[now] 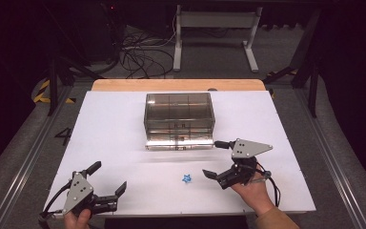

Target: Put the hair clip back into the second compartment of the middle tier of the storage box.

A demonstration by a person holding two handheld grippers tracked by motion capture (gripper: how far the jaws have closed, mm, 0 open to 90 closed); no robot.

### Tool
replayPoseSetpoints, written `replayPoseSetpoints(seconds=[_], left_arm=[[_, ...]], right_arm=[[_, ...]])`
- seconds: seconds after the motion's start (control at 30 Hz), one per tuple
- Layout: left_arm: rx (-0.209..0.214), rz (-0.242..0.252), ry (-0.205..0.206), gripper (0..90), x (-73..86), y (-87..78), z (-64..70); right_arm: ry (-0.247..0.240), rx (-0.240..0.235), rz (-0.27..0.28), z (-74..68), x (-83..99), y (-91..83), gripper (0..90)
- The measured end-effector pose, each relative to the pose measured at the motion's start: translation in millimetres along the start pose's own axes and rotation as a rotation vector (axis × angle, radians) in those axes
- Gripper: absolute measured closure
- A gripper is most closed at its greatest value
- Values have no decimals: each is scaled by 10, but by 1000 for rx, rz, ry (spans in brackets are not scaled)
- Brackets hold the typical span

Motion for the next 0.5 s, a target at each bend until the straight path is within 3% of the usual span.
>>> replayPoseSetpoints(seconds=[0.27,0.5], left_arm=[[-1,0,2,8,0,-1,0],[0,-2,4,8,2,3,2]], right_arm=[[-4,-8,-15,-27,-26,65,5],[24,3,-26,-58,-72,124,14]])
Point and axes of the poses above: each handheld gripper's, and its own axes: y roughly forward along the jaws, x roughly out of its underside, z roughly to its right, the point moved 1 cm from there along y, roughly forward along the jaws, and after that the axes turned 1 degree about z, right-handed, at the moved point
